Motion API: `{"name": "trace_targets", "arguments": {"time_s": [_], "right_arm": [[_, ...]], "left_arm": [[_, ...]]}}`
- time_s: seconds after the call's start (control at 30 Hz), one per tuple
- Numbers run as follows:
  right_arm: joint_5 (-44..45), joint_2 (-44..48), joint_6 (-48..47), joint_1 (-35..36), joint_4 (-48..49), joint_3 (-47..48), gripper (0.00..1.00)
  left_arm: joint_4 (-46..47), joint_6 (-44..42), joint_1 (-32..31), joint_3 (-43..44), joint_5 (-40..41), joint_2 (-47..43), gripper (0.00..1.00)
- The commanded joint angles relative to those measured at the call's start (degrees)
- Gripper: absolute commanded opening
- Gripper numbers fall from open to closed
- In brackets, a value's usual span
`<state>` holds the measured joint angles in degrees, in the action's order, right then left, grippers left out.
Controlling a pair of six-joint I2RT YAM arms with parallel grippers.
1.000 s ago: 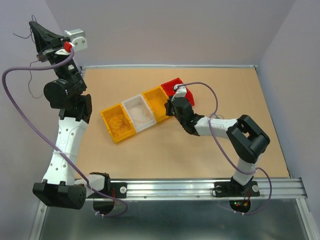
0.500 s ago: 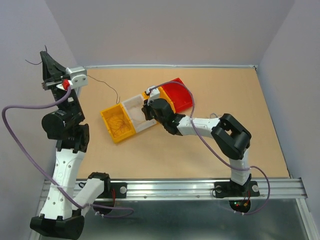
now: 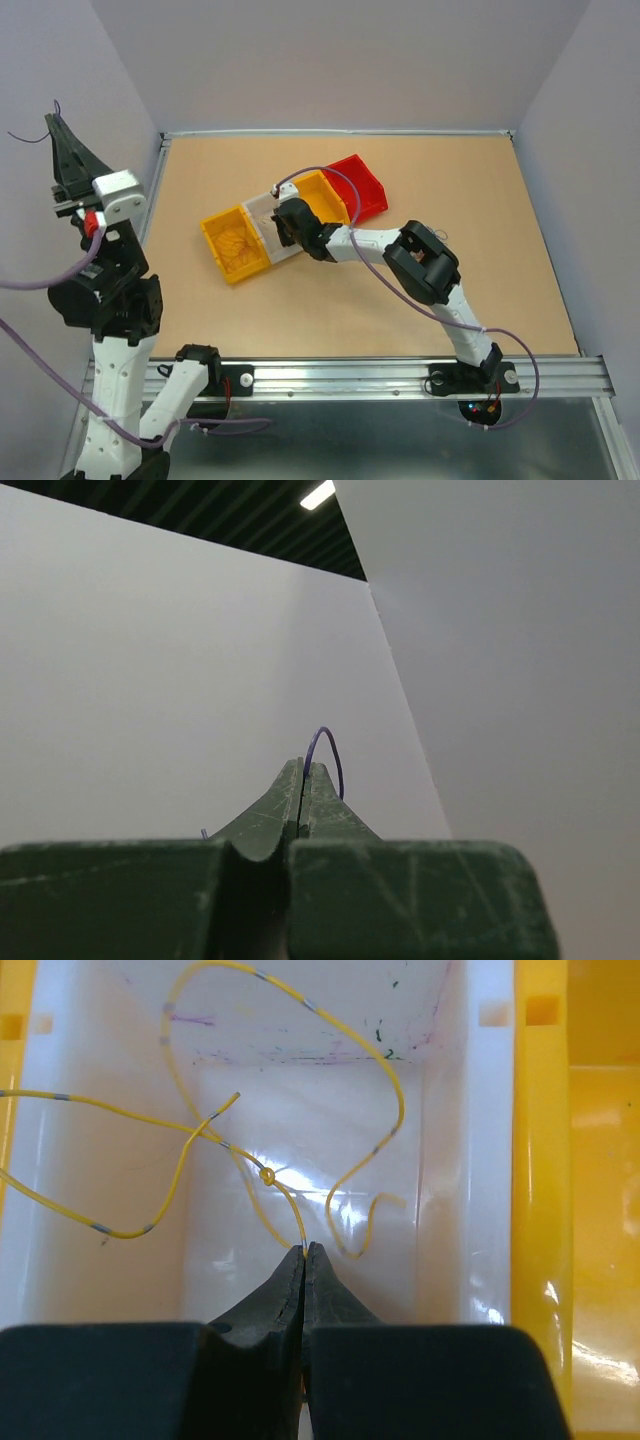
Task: Untangle the cables
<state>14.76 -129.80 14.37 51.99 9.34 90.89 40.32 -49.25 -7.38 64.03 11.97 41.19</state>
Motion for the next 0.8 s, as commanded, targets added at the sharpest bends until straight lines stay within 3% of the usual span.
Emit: {"name": "trace_targets", "arguments": {"time_s": [0.0, 0.23, 0.43, 0.77], "right_arm": [[2.2, -1.07, 0.22, 0.4, -2.22, 5.69, 0.01], [11.15, -6.34, -4.16, 2.15, -6.7, 13.77, 0.01], [15.55, -8.45, -7.07, 2.68, -6.97, 15.28, 0.01], [10.29, -1.08, -8.92, 2.77, -6.44, 15.02, 0.22]], "left_arm": [[-4.35, 8.55, 0.17, 4.7, -5.54, -4.8, 0.0], [-17.52, 21.2, 0.17, 7.33, -20.29, -9.02, 0.0], [-25.37, 30.17, 0.17, 11.11, -27.6, -8.14, 0.0], [-27.75, 38.97, 0.17, 10.86, -35.87, -5.86, 0.0]]}}
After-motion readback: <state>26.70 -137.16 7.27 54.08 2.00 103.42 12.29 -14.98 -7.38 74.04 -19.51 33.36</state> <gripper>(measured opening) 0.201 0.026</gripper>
